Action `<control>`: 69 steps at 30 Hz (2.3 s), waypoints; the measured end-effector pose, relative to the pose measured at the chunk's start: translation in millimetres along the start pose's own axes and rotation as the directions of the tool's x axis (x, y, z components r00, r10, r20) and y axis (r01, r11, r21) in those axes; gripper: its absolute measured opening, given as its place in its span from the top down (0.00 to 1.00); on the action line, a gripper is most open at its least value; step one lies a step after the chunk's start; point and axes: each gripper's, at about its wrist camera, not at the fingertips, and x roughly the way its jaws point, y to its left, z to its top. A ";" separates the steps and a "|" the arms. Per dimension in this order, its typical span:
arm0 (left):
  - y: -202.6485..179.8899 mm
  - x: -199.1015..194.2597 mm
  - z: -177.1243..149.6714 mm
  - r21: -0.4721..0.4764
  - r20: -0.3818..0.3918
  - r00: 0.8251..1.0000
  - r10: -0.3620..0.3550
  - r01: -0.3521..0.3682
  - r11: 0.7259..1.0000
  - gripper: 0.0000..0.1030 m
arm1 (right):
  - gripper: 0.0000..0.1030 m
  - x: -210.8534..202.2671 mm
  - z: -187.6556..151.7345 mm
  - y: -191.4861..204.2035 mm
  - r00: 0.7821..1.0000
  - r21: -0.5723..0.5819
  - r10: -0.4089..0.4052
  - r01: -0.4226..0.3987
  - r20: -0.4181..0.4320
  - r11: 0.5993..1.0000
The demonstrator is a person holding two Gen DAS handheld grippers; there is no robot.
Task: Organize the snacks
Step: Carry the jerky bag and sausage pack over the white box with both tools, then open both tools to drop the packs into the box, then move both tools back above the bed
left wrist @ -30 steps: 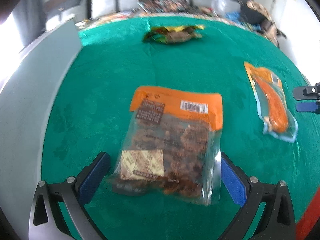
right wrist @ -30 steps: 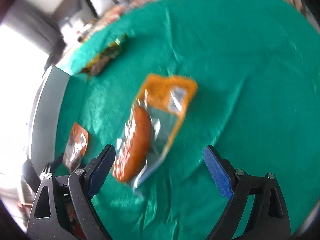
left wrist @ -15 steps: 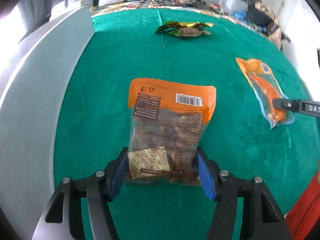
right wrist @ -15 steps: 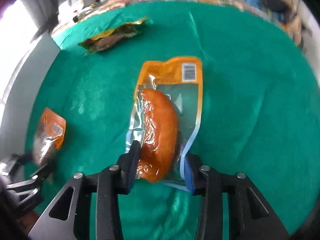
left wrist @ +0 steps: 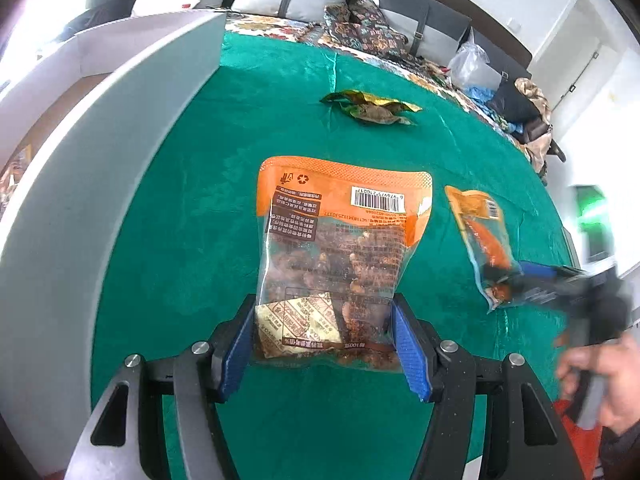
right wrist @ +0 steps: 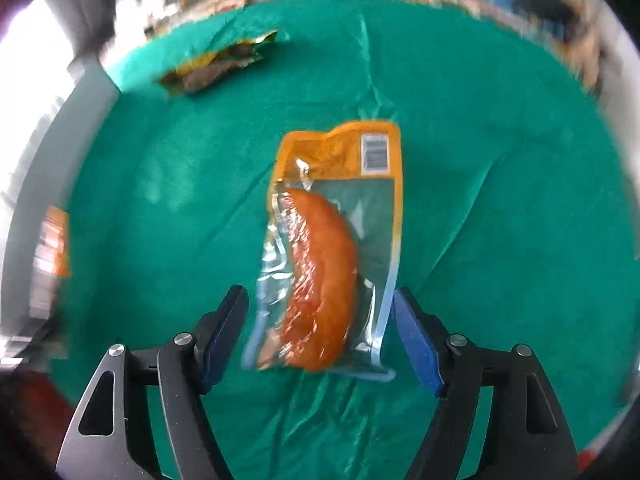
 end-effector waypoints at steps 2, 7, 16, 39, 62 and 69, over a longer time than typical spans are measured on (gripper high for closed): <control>0.4 -6.4 0.3 -0.010 0.005 1.000 0.000 0.000 1.000 0.39 | 0.21 17.6 -0.4 21.6 0.995 -0.103 -0.094 0.091 -0.032 0.990; 4.5 -31.8 -1.9 -0.037 0.040 0.999 -0.028 0.030 0.999 0.39 | 0.45 14.8 7.9 2.2 0.999 -0.014 0.026 -0.026 -0.028 1.000; 33.4 -82.0 15.1 -0.142 0.111 0.985 -0.128 0.144 0.979 0.39 | 0.46 -25.9 -14.9 -57.2 0.888 0.254 0.450 -0.458 0.095 0.852; 288.4 -175.7 0.0 -0.472 0.146 0.926 0.349 -0.244 0.847 0.17 | 0.21 -128.2 23.0 317.8 0.628 -0.190 0.775 -0.771 -0.067 0.608; -10.4 -78.4 43.6 -0.005 0.177 0.973 0.145 -0.146 0.989 0.03 | 0.21 -0.6 -52.3 -111.4 0.954 -0.022 -0.031 0.039 0.299 0.999; -36.3 -53.2 47.0 0.055 0.152 0.968 0.198 -0.208 0.977 0.03 | 0.21 -4.6 -48.5 -134.6 0.949 0.051 -0.045 0.030 0.311 0.998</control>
